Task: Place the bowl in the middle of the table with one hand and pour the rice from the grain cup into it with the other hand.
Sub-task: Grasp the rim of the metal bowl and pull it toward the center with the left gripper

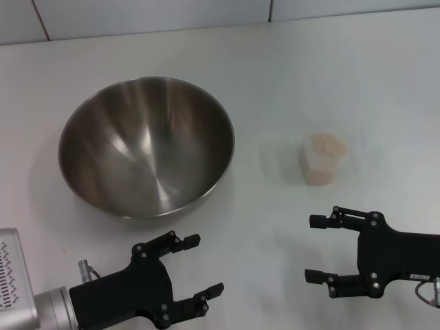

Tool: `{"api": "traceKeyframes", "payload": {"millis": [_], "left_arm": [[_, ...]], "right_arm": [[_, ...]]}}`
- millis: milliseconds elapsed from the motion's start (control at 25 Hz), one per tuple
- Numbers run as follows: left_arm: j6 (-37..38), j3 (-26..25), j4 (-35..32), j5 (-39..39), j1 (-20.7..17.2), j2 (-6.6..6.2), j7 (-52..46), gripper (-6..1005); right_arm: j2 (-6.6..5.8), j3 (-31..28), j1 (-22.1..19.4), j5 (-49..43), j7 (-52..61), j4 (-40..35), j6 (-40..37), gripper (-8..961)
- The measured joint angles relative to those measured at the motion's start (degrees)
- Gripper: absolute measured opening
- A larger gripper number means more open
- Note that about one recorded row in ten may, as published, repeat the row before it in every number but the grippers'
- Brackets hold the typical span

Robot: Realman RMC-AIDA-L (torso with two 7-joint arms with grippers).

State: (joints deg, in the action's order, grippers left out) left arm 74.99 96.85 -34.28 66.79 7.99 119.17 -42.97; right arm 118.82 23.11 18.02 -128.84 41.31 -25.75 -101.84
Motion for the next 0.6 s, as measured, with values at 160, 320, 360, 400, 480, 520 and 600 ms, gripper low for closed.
{"api": "traceKeyframes", "payload": {"millis": [160,320,360,400,480,520,600], "left_arm": [[0.0,0.0,0.0,0.0,-0.1,0.00,0.0,785],[0.0,0.0,0.0,0.0,-0.1,0.00,-0.1,785],[0.0,0.0,0.0,0.0,-0.1,0.00,-0.1,785],[0.6,-0.1,-0.2,-0.2,-0.2,0.00,-0.5,786],[3.4,-0.5,-0.4,-2.2,-0.4,-0.13,-2.1,786],[4.8,-0.7,-0.4,-3.1,-0.4,-0.22,-2.9,786],[15.2,-3.8,-0.9,-8.7,0.2,-0.75,-7.8,786]], "right_arm": [[0.00,0.0,0.0,0.0,0.0,0.0,0.0,824],[0.00,0.0,0.0,0.0,0.0,0.0,0.0,823],[0.00,0.0,0.0,0.0,0.0,0.0,0.0,823],[0.00,0.0,0.0,0.0,0.0,0.0,0.0,823],[0.00,0.0,0.0,0.0,0.0,0.0,0.0,824],[0.00,0.0,0.0,0.0,0.0,0.0,0.0,824],[0.00,0.0,0.0,0.0,0.0,0.0,0.0,824]]}}
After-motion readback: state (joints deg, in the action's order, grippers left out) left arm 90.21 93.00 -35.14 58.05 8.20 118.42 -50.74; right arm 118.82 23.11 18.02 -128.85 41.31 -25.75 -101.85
